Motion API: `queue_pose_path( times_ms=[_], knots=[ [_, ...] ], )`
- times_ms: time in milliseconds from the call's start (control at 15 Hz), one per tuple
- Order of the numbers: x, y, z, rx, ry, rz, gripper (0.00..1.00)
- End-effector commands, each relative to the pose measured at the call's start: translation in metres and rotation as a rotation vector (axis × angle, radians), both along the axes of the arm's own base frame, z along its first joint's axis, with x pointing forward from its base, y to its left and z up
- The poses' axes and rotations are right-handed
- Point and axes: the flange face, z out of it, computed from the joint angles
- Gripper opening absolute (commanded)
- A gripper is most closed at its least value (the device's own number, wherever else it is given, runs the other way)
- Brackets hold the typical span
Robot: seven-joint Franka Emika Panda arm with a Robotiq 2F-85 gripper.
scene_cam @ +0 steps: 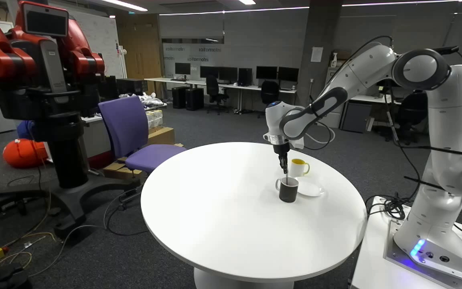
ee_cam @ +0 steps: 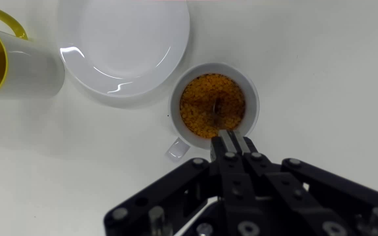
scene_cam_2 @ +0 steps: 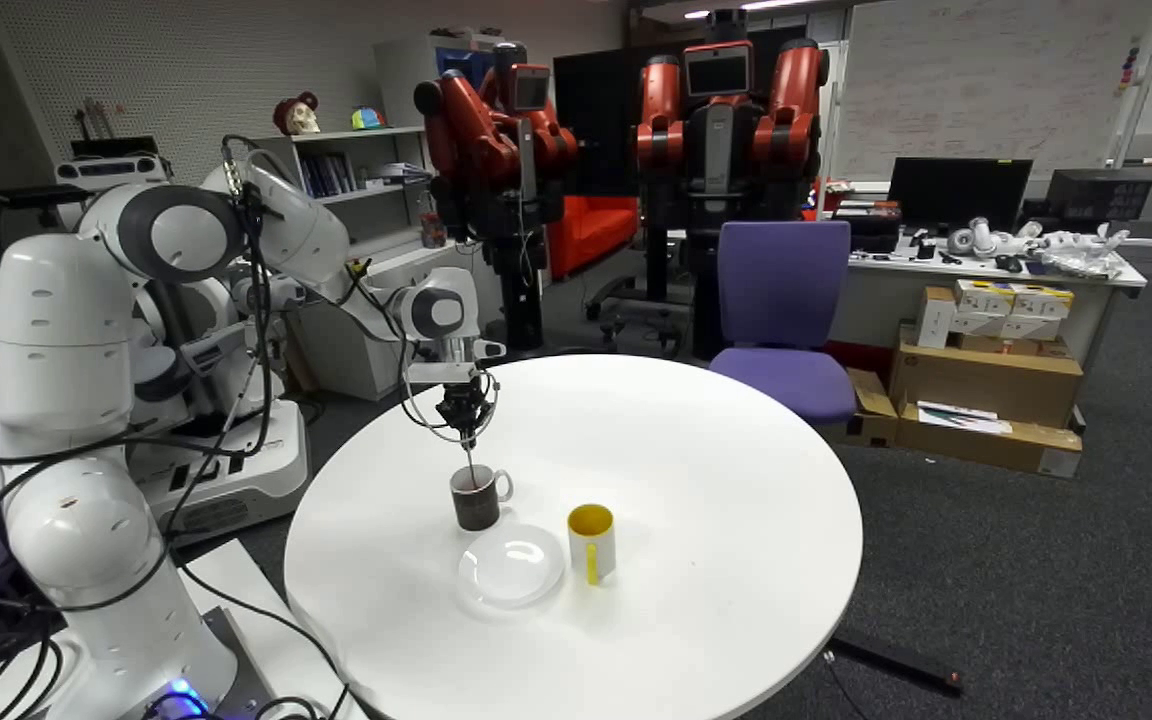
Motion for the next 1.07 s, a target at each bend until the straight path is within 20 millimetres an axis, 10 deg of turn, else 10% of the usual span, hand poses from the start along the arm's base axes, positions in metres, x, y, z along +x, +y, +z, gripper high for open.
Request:
queue_pose_path(
  times_ms=[0, 1000],
  knots=[
    [-0.019, -0.006, 0.009, -0.008, -0.044, 0.028, 0.00],
    [-0.029, -0.028, 0.010, 0.007, -0.118, 0.020, 0.00]
  ],
)
